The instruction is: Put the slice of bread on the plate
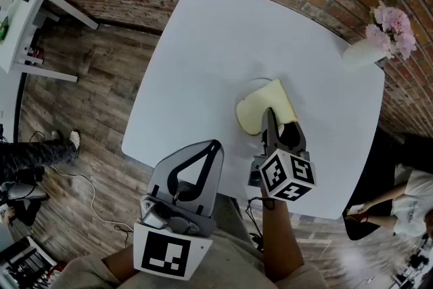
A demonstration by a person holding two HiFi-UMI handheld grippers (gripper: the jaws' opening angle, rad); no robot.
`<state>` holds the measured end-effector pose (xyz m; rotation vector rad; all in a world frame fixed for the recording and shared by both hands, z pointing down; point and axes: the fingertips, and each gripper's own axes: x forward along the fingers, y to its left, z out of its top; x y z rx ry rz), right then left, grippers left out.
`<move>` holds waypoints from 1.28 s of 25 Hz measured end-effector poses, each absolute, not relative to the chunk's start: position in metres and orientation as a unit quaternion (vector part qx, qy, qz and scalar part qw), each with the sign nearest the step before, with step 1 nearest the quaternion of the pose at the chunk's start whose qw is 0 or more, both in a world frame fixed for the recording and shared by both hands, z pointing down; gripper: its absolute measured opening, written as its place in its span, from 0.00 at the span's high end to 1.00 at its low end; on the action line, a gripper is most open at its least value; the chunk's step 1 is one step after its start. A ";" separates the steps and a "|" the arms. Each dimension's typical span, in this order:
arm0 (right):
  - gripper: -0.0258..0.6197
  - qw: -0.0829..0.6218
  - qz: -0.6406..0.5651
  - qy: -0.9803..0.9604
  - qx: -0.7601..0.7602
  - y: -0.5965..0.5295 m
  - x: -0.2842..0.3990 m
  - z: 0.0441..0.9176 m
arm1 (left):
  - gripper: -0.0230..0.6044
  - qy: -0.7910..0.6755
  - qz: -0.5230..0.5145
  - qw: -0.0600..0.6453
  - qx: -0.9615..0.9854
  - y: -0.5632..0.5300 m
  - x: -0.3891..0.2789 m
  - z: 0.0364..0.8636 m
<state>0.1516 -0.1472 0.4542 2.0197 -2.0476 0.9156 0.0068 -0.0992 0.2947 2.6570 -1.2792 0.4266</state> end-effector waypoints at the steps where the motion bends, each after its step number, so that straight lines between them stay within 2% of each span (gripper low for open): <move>1: 0.65 0.064 0.303 -0.675 0.670 -0.147 0.154 0.456 | 0.95 -0.428 0.142 0.081 0.889 -0.099 0.007 0.295; 12: 0.58 0.088 0.301 -0.655 0.688 -0.150 0.167 0.469 | 0.95 -0.430 0.143 0.086 0.887 -0.104 0.006 0.297; 24: 0.45 0.096 0.289 -0.643 0.703 -0.148 0.174 0.470 | 0.95 -0.428 0.142 0.088 0.888 -0.105 0.005 0.298; 32: 0.44 0.099 0.269 -0.639 0.714 -0.146 0.176 0.464 | 0.95 -0.426 0.141 0.088 0.889 -0.103 0.002 0.298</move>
